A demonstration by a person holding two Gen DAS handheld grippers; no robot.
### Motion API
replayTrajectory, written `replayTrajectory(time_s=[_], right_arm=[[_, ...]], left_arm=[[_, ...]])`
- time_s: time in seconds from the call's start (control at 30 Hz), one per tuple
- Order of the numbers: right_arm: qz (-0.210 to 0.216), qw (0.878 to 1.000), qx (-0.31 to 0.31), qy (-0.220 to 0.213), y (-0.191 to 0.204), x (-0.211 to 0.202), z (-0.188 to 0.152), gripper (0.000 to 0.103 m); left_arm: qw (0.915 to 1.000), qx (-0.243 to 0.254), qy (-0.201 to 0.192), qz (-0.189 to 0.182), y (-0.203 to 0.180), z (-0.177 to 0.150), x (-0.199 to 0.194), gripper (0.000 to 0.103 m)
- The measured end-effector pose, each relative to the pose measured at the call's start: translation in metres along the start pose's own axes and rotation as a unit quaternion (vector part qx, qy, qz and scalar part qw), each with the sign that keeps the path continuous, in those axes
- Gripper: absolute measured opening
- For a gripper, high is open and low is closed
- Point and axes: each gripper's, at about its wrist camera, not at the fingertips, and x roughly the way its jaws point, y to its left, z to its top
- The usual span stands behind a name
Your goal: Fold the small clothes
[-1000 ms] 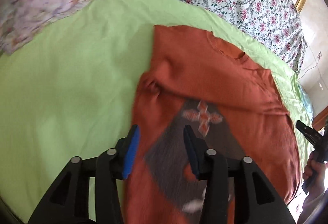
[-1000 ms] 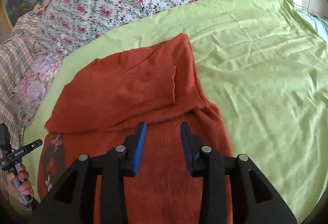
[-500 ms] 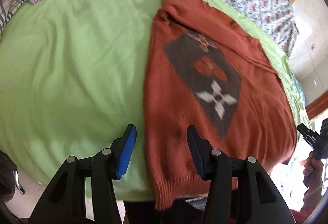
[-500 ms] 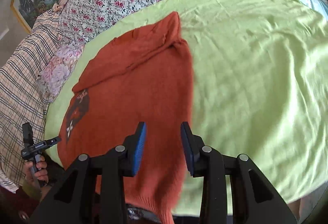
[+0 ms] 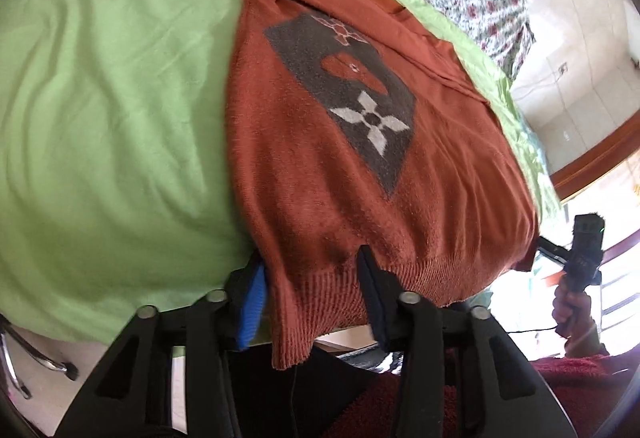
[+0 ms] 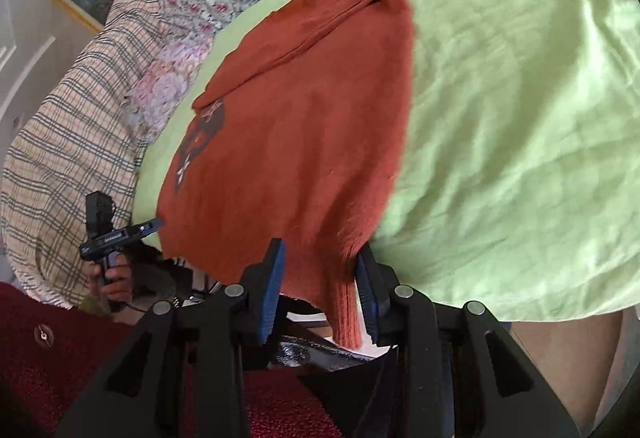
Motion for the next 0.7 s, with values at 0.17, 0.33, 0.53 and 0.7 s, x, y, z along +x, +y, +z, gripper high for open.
replayTrajectory(time_s=[0.17,0.33,0.53,0.7], right_arm=[[0.039,0.999,0.023,-0.012,-0.008,0.001,-0.004,0.036],[0.024,0.999,0.019,-0.013,-0.009,0.001,-0.006,0.017],[0.036,0.999,-0.003,-0.026,0.001,-0.011,0.000,0.007],[0.079,0.995,0.004,-0.062,0.009,-0.024,0.011,0.007]], left_arm=[[0.9995,-0.025,0.001,-0.020,0.015,0.004,-0.001,0.020],[1.0000,0.003,-0.001,-0.002,0.006,0.004,-0.001,0.007],[0.9991,0.031,-0.022,0.016,-0.008,0.002,-0.012,0.005],[0.9978,0.010,-0.064,-0.014,-0.013,0.009,-0.038,0.004]])
